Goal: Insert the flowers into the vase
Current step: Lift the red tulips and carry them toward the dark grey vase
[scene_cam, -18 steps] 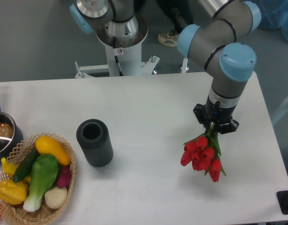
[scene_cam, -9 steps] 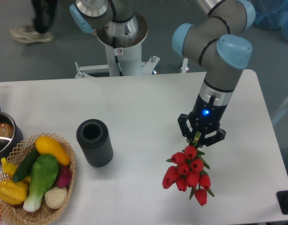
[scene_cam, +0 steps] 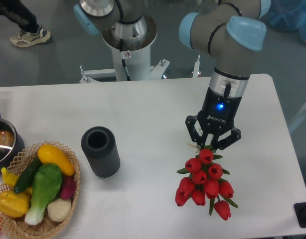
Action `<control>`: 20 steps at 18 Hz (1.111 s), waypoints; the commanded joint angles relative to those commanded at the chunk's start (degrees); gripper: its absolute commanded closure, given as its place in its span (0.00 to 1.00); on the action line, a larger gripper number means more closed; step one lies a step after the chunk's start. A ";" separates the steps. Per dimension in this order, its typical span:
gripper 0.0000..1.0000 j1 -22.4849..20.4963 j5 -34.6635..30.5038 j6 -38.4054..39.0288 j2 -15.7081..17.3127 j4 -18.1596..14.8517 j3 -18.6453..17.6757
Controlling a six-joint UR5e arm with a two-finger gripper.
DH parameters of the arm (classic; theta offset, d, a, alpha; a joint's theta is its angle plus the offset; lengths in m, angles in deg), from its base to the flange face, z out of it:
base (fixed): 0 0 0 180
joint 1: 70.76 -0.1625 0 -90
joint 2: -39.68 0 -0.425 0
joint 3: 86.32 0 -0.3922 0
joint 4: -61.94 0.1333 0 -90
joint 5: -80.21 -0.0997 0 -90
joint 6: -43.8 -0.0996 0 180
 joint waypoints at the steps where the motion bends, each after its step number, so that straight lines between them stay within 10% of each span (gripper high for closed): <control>1: 1.00 0.00 3.60 -0.09 -0.09 0.35 -0.17; 20: 1.00 -0.62 40.28 -12.30 1.93 1.58 -6.59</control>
